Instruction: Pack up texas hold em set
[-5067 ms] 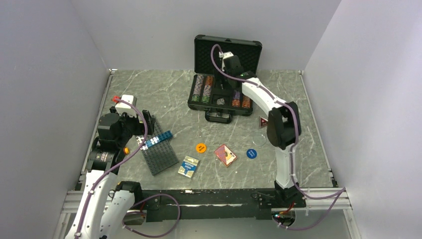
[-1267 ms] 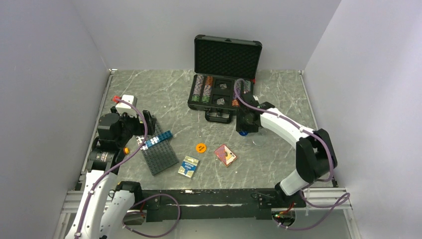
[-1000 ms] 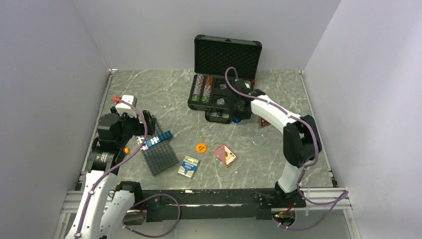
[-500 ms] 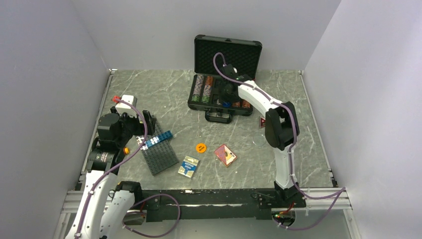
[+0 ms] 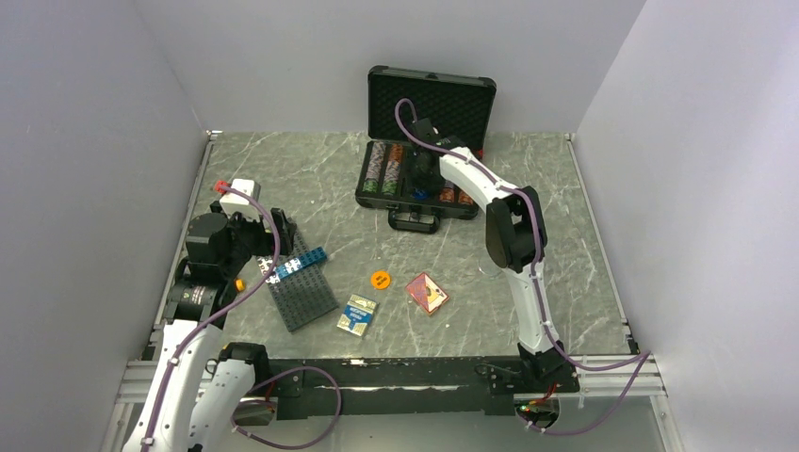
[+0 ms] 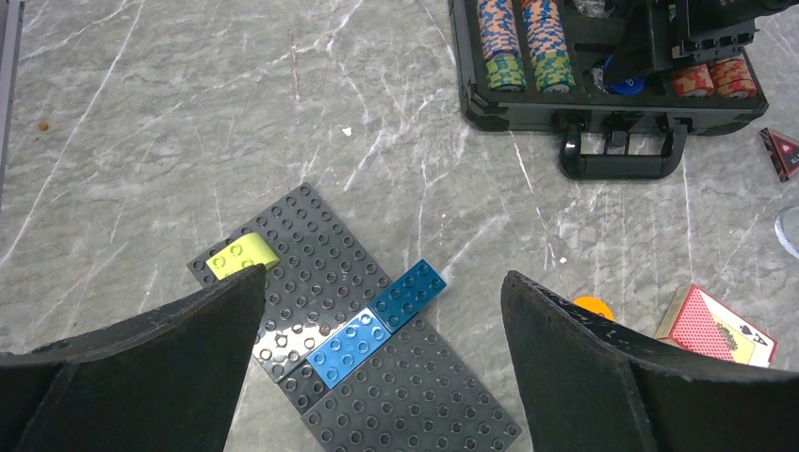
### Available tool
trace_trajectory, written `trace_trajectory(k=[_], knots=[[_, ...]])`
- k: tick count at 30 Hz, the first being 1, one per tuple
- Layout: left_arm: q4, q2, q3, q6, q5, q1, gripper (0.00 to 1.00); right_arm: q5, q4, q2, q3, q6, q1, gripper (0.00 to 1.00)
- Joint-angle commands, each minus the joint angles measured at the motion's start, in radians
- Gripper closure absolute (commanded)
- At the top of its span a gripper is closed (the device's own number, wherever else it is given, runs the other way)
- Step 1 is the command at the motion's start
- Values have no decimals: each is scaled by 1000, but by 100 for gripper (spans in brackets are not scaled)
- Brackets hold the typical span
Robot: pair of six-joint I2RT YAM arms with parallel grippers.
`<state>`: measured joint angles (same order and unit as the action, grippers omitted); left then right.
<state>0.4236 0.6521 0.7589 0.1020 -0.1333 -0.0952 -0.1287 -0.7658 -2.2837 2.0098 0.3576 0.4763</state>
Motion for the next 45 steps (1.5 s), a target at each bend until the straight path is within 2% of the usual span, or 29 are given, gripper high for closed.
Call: trace_trajectory(k=[1,45], knots=[[-44,-4,7,10,9,-3,1,18,-29,-10,36,-12,-5,49],[-40,-7,8,7,14,-3,1,-18,13,-99,88,-25,-5,47]])
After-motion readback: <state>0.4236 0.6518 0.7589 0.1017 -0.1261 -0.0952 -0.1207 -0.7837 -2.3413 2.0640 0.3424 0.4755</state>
